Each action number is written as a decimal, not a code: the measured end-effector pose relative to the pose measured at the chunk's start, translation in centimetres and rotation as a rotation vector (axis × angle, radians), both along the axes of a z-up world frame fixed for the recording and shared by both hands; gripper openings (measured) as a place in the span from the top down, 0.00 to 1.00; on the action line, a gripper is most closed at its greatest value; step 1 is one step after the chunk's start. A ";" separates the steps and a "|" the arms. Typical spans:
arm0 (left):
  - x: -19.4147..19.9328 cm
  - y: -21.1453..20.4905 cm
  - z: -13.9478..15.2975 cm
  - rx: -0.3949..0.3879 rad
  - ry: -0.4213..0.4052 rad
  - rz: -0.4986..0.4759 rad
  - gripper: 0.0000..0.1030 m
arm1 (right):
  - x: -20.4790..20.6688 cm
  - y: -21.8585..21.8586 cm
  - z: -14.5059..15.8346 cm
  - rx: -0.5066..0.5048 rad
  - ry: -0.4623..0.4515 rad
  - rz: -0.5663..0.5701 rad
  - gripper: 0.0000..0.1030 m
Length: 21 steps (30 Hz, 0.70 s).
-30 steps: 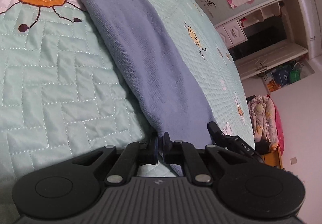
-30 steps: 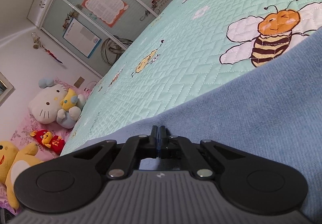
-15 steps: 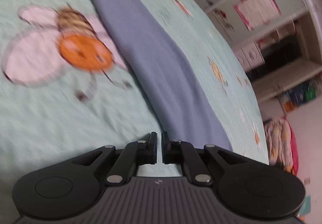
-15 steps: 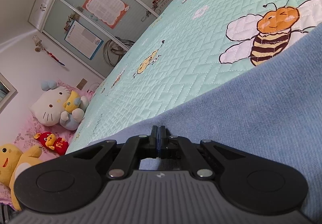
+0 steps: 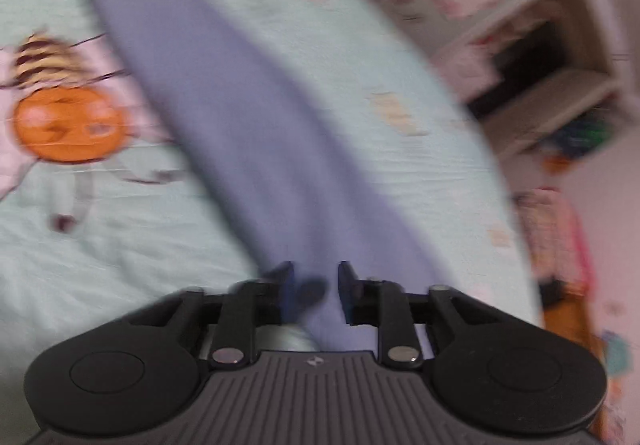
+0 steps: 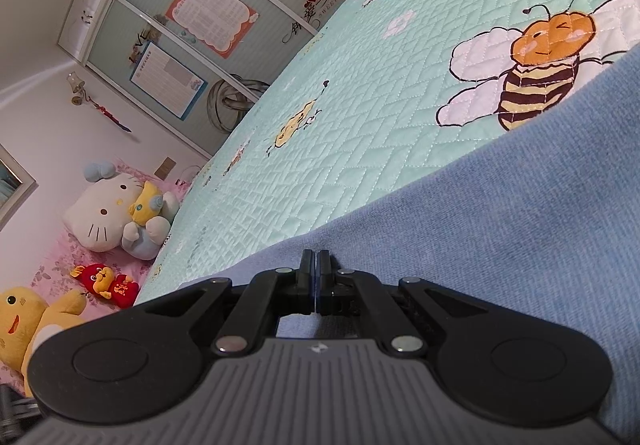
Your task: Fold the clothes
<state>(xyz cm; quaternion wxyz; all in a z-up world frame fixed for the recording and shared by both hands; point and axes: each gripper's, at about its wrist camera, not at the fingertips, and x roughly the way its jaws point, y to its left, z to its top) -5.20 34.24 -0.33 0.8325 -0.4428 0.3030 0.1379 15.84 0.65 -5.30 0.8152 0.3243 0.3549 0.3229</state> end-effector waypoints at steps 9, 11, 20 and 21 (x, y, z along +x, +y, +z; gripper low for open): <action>-0.4 0.0 3.3 0.090 -0.134 -0.028 0.65 | 0.0 -0.2 0.0 0.012 -0.007 0.009 0.99; 1.4 -0.8 2.4 0.127 -0.061 -0.072 0.57 | 0.1 -0.2 0.0 0.015 -0.007 0.011 0.98; 1.6 1.3 -0.9 0.059 -0.011 -0.053 0.94 | -1.7 2.4 3.1 -0.074 -0.132 0.197 0.74; 1.7 1.2 -0.7 0.062 -0.005 -0.056 0.94 | -2.1 3.9 3.9 -0.112 -0.162 0.268 0.74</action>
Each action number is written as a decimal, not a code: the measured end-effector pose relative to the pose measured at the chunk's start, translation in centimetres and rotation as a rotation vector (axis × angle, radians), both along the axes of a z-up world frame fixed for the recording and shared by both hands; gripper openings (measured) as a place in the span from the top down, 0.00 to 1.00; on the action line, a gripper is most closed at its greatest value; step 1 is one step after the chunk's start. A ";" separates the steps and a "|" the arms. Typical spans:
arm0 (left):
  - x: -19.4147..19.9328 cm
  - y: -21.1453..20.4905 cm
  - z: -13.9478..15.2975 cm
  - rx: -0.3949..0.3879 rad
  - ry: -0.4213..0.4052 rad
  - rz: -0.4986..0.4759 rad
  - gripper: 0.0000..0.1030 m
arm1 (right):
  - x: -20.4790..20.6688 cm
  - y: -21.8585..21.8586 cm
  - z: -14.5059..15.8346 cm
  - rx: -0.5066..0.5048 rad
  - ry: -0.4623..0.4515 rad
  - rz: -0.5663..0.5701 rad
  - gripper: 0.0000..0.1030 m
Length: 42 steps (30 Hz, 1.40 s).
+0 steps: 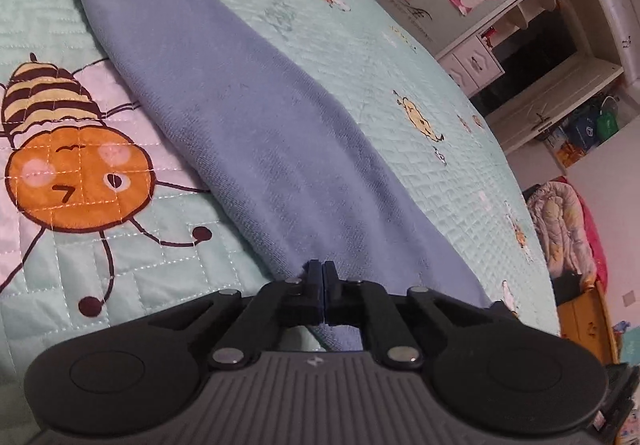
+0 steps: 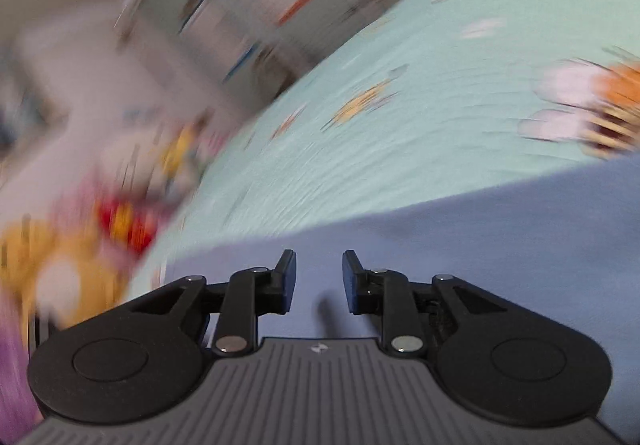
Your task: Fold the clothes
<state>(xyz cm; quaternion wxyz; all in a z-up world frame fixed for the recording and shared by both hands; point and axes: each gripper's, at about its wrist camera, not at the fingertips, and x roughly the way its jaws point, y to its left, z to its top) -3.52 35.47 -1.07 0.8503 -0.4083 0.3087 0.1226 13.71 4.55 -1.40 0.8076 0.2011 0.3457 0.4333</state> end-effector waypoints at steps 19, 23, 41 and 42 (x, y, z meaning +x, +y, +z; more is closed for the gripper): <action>1.0 -1.7 1.4 0.226 0.054 -0.058 0.94 | 3.0 10.3 0.3 -0.130 0.110 0.193 1.00; 0.9 -2.1 1.2 0.252 0.045 -0.046 0.94 | 4.9 6.8 -0.7 -0.058 0.178 -0.064 1.00; 1.9 -3.4 1.6 0.347 0.086 -0.053 0.94 | 0.1 -1.1 1.1 -0.017 0.140 -0.208 0.77; 1.9 -3.5 1.6 0.354 0.088 -0.051 0.94 | -0.9 -1.3 1.3 -0.012 0.133 -0.180 0.72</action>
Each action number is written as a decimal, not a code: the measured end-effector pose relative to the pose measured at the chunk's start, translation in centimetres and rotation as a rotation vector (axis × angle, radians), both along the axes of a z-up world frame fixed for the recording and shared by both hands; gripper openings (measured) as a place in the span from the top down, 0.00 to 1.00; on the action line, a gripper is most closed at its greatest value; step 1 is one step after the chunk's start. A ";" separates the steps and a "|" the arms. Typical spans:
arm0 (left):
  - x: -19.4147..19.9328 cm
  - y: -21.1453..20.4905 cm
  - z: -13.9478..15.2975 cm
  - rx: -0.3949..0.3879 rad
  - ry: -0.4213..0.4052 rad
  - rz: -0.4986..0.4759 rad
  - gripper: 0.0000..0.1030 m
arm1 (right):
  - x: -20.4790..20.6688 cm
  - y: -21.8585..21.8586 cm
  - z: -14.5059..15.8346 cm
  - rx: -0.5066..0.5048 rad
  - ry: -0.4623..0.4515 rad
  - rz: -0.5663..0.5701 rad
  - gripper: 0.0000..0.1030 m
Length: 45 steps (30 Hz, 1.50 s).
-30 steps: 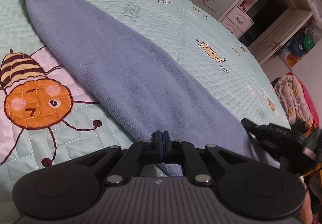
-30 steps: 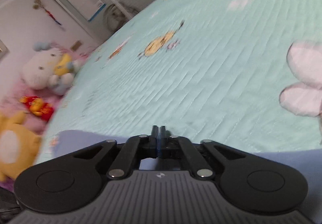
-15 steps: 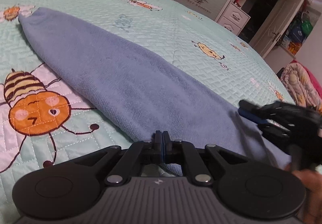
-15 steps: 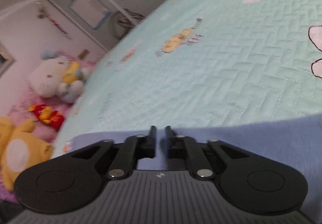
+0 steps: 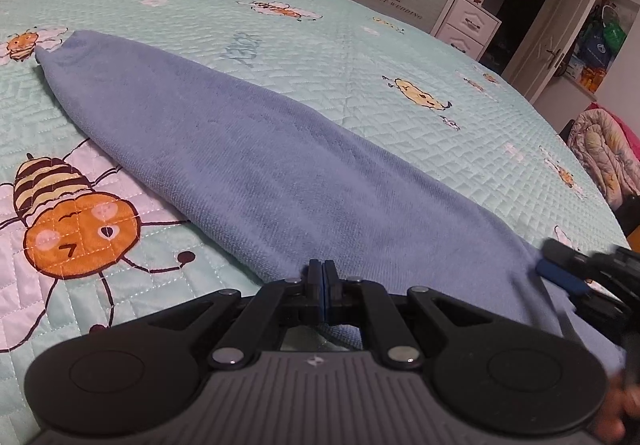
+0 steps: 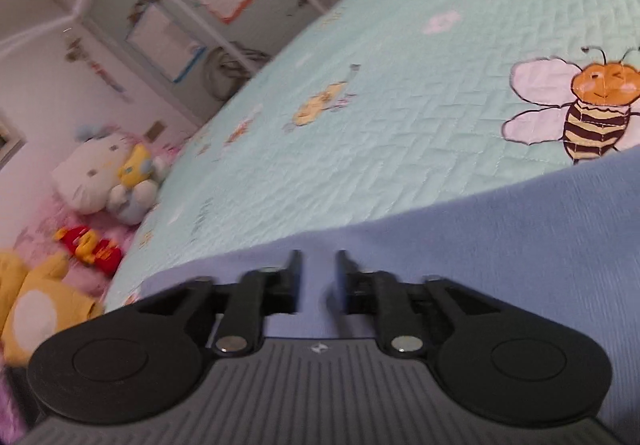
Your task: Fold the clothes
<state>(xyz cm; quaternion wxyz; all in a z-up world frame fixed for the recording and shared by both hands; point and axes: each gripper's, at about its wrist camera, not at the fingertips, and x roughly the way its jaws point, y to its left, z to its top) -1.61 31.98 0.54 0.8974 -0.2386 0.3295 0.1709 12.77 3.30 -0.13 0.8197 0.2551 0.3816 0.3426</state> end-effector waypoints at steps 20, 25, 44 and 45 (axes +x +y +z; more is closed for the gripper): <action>0.4 -2.1 0.4 0.116 0.046 0.028 0.94 | -5.8 -5.9 -1.9 0.075 0.035 -0.106 0.58; 0.6 -2.4 0.5 0.152 0.065 -0.001 0.94 | -4.7 -8.9 -3.9 0.044 0.021 -0.277 0.99; -0.6 -11.5 6.4 0.424 0.016 -0.094 0.73 | -2.4 -17.5 -4.2 0.237 0.029 -0.403 0.66; -0.4 -12.7 6.8 0.415 0.003 -0.136 0.64 | -2.3 -18.3 -4.2 0.281 0.057 -0.387 0.63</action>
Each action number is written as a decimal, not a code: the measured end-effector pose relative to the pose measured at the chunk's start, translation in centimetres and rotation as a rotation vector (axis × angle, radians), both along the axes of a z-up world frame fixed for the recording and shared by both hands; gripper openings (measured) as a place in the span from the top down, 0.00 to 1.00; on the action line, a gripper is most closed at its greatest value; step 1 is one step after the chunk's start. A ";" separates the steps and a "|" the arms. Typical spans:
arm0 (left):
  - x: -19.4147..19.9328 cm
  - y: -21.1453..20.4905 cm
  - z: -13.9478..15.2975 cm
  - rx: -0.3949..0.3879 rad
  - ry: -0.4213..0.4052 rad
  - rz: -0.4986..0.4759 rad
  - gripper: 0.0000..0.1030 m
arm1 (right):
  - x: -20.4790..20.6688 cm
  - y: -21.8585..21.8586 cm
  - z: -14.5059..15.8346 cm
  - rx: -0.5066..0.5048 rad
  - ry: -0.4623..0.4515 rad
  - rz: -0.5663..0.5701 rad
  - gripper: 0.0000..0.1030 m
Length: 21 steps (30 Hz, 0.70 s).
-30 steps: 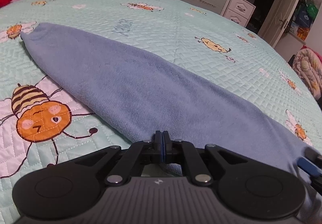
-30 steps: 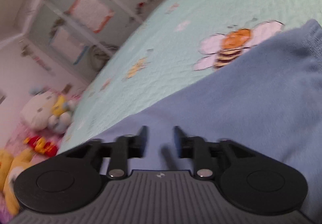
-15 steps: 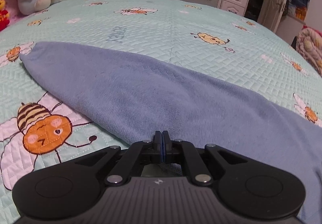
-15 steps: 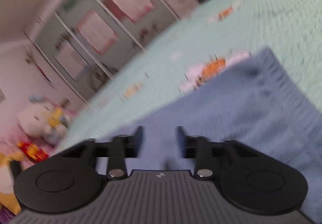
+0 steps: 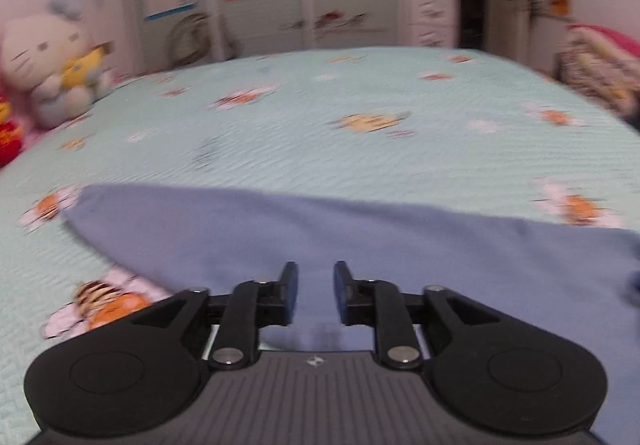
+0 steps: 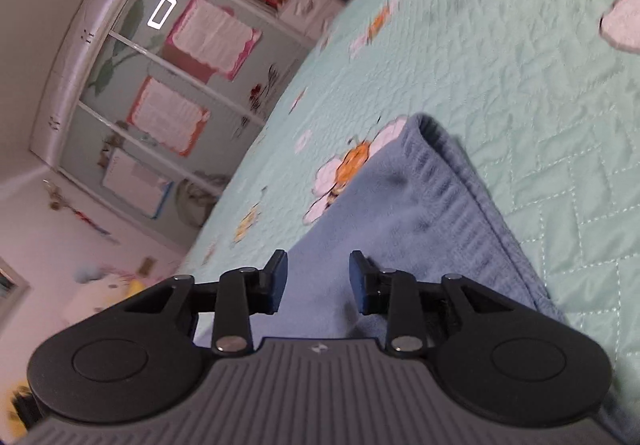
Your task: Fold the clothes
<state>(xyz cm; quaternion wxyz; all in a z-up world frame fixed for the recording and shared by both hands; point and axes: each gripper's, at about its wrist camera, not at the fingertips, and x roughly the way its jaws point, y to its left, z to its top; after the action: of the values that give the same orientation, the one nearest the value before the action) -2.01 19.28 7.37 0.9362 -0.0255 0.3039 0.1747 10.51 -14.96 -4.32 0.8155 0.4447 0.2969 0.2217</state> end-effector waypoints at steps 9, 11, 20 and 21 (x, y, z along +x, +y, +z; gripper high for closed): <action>6.6 -6.5 -3.9 -0.199 0.221 -0.291 0.55 | 0.1 -7.3 -0.5 0.228 0.009 -0.049 0.51; 7.4 -6.5 -5.1 -0.190 0.220 -0.271 0.54 | 0.6 -7.5 -0.7 0.229 0.012 -0.005 0.51; 6.6 -10.2 -2.0 -0.047 0.172 -0.284 0.62 | -0.2 -9.9 -0.1 0.173 -0.010 -0.115 0.50; 6.1 -11.4 -1.4 -0.053 0.150 -0.346 0.62 | -0.7 -10.8 0.6 0.208 -0.042 -0.126 0.49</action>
<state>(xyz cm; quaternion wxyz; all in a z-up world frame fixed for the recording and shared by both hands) 4.07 7.90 5.99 0.9260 0.0156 0.3771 0.0043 9.83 -25.71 -3.69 0.7833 0.5399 0.2267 0.2088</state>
